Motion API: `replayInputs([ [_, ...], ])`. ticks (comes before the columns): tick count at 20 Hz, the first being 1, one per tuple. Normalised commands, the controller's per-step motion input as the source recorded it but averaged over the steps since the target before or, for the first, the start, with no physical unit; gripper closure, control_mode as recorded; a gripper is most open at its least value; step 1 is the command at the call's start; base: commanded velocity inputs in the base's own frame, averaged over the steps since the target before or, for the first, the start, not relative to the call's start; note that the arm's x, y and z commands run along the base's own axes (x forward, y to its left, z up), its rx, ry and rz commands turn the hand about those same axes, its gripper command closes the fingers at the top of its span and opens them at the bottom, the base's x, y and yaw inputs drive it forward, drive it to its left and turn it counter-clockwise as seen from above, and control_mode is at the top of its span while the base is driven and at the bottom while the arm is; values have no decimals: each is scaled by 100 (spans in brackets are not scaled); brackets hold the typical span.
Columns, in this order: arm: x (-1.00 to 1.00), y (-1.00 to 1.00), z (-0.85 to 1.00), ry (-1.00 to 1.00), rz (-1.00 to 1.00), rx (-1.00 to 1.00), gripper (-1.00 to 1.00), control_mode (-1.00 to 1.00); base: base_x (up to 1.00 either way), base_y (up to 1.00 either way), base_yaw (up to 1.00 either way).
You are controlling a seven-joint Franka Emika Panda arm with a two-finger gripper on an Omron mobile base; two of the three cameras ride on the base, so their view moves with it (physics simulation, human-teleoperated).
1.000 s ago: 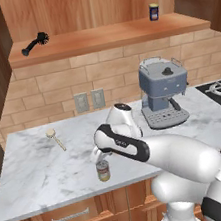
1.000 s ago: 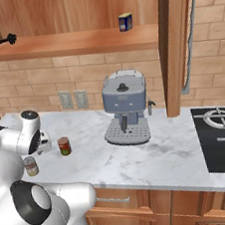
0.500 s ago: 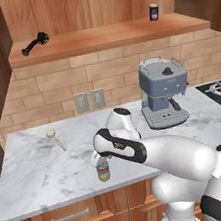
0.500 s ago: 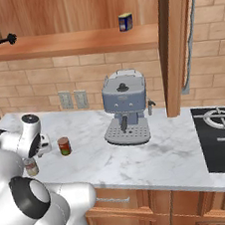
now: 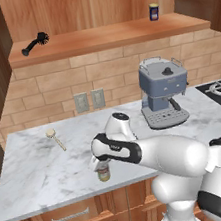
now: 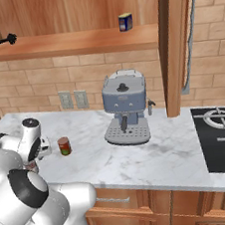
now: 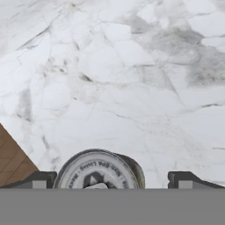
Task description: Pick the cans from the counter and place them in their designated side in the cabinet.
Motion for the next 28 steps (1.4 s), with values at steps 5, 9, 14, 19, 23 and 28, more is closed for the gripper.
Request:
replayInputs([
  [5, 15, 2, -15, 0, 0, 0, -100, -100, 0, 0, 0],
  [9, 7, 10, -21, 0, 0, -1, -100, -100, 0, 0, 0],
  [14, -5, 3, -19, 0, 0, -1, 100, -100, 0, 0, 0],
  [19, -21, -5, -8, 0, 0, 0, 100, -100, 0, 0, 0],
  [23, -17, -2, 12, -8, 0, 0, 100, -100, 0, 0, 0],
  [28, -14, -6, 40, -14, 0, 0, 100, -100, 0, 0, 0],
])
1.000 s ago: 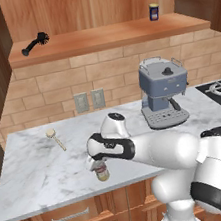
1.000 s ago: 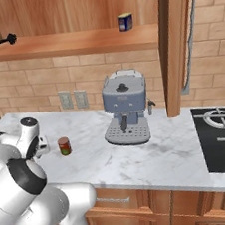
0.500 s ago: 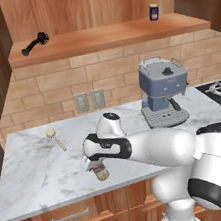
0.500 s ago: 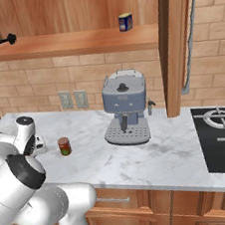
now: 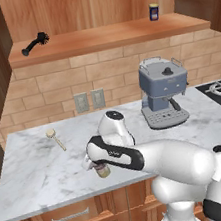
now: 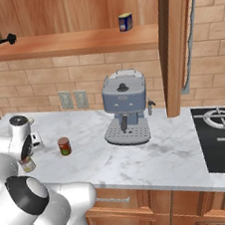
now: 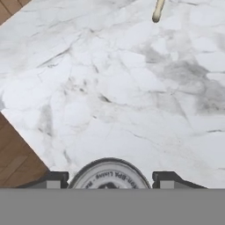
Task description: Pick the cans from the counter and place them in their designated side in the cabinet.
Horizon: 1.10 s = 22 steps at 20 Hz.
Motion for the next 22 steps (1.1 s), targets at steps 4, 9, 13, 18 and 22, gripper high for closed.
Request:
replayInputs([
  [4, -7, -14, 43, -12, 0, 0, 100, -100, 0, 0, 0],
  [9, -3, -23, 38, -11, 0, 0, 100, -100, 0, 0, 0],
  [13, -2, -24, 36, -10, 0, 0, 100, -100, 0, 0, 0],
  [18, 0, -22, 40, -8, 0, 0, 100, -100, 0, 0, 0],
  [22, 0, -22, 42, -7, 0, 0, 100, -100, 0, 0, 0],
])
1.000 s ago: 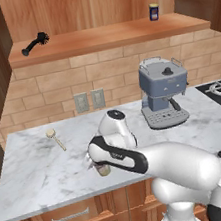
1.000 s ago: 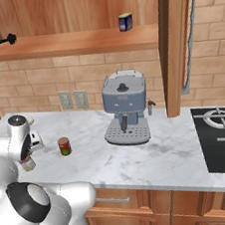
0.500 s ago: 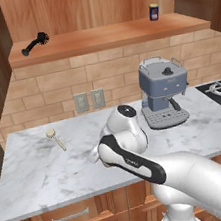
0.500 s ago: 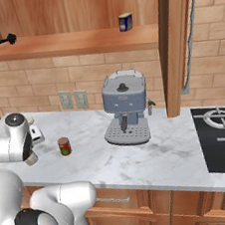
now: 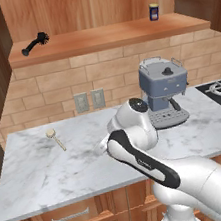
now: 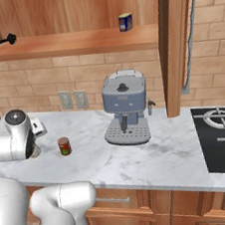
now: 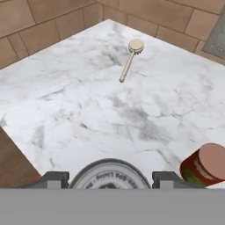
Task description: Pick the cans from the counter and place them in their designated side in the cabinet.
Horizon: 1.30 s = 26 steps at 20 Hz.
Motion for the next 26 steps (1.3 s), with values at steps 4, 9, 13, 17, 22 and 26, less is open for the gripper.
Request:
replayInputs([
  [4, 0, -24, 42, -5, 0, 1, 100, -100, 0, 0, 0],
  [9, 0, -22, 44, -4, 0, 3, 100, -100, 0, 0, 0],
  [13, 0, -23, 44, -2, -1, 4, 100, -100, 0, 0, 0],
  [17, 0, -20, 42, -3, -2, 3, 100, -100, 0, 0, 0],
  [22, -1, -20, 39, -5, -3, 1, 100, -100, 0, 0, 0],
  [26, 0, -18, 42, -4, -5, 1, 100, -100, 0, 0, 0],
])
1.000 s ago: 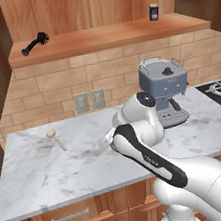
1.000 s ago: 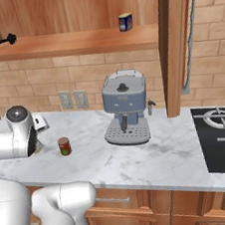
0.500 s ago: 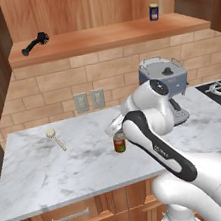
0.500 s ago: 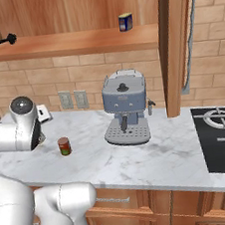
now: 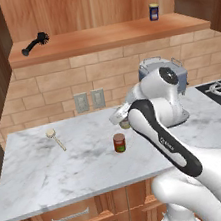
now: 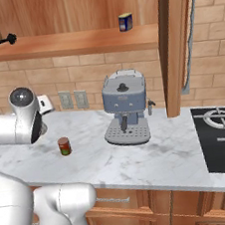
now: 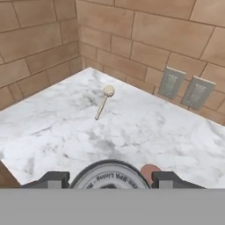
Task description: Pick the cans from the counter and place them in their designated side in the cabinet.
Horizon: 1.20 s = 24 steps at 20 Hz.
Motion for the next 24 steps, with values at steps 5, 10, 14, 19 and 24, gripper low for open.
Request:
replayInputs([
  [5, 0, -19, 41, -5, -5, 0, 100, -100, 0, 0, 0],
  [10, -5, -21, 40, -10, -4, 0, 100, -100, 0, 0, 0],
  [14, -11, -25, 34, -12, -4, 0, 100, -100, 0, 0, 0],
  [19, -16, -24, 30, -10, -4, 0, 100, -100, 0, 0, 0],
  [24, -22, -16, 23, -6, -3, 0, 100, -100, 0, 0, 0],
])
